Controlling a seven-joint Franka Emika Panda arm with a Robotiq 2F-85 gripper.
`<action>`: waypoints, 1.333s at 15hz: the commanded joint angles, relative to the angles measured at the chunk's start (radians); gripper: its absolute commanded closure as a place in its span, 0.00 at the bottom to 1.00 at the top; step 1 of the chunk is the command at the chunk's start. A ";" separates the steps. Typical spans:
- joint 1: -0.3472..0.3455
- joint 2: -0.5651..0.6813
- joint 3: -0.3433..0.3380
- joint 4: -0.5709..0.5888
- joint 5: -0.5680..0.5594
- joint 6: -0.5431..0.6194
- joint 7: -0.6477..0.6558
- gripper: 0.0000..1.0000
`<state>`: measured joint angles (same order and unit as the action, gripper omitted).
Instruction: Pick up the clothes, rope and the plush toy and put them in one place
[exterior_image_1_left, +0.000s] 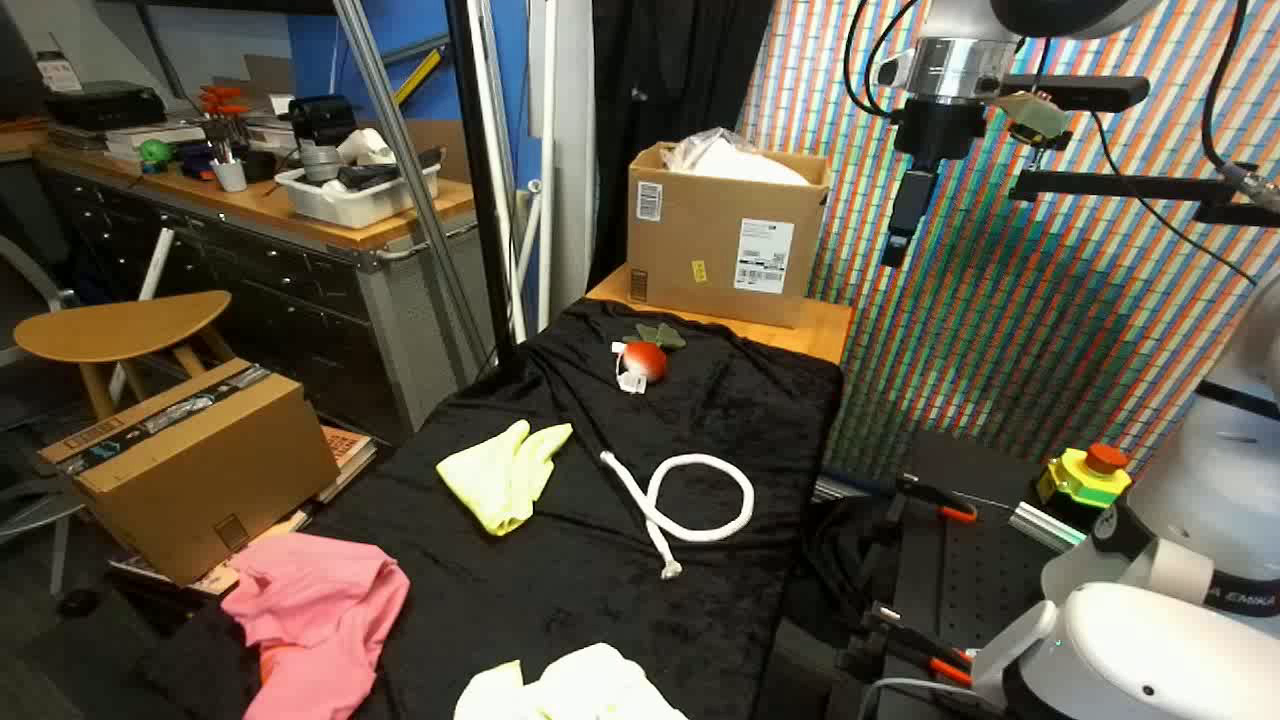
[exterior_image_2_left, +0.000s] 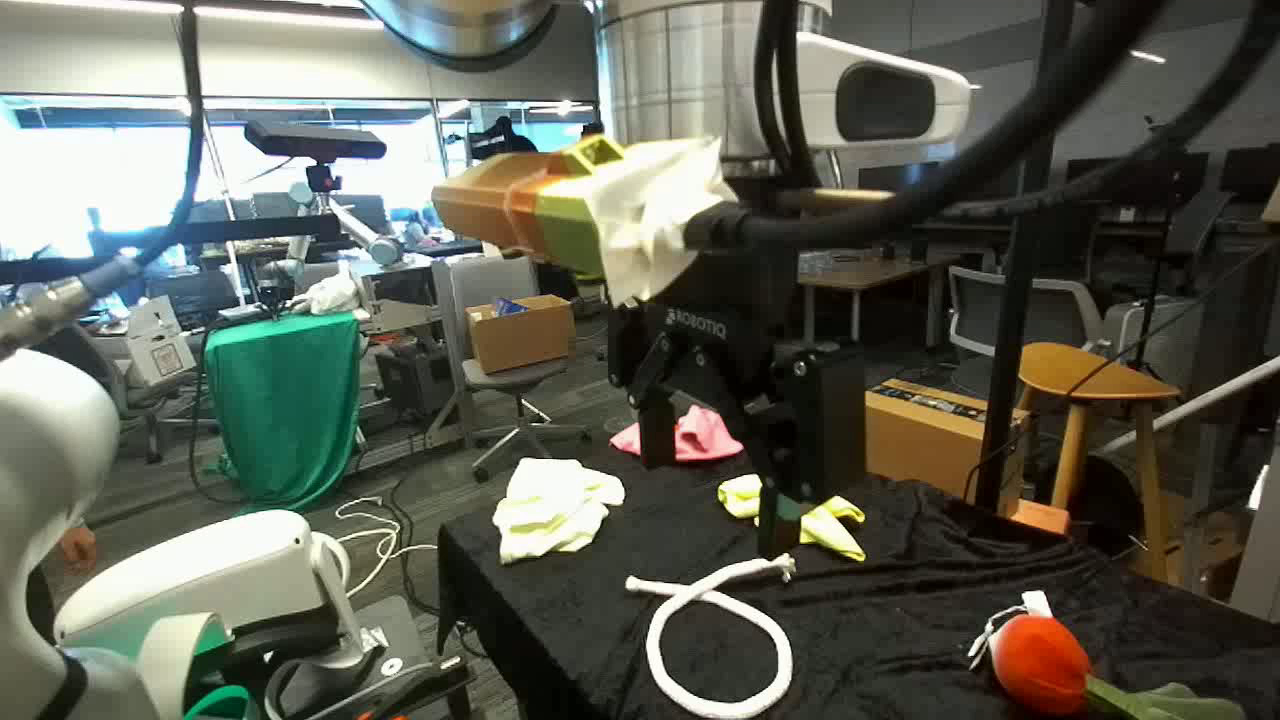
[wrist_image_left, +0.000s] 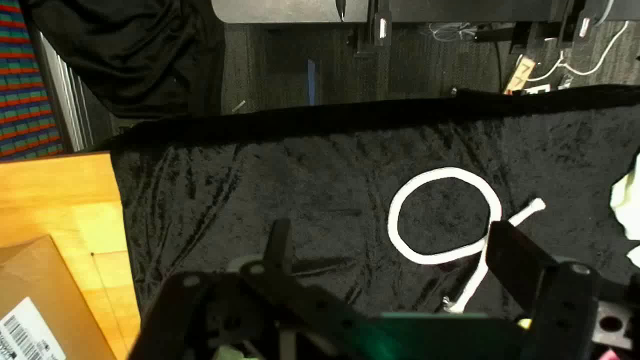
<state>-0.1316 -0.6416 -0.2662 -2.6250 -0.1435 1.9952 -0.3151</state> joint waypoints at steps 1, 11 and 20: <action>-0.008 0.001 0.008 0.004 0.005 0.000 -0.004 0.00; 0.073 0.070 0.125 0.053 0.006 0.026 0.031 0.00; 0.211 0.382 0.249 0.094 0.134 0.390 0.160 0.00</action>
<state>0.0506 -0.4125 -0.0335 -2.5831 -0.0841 2.2702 -0.2052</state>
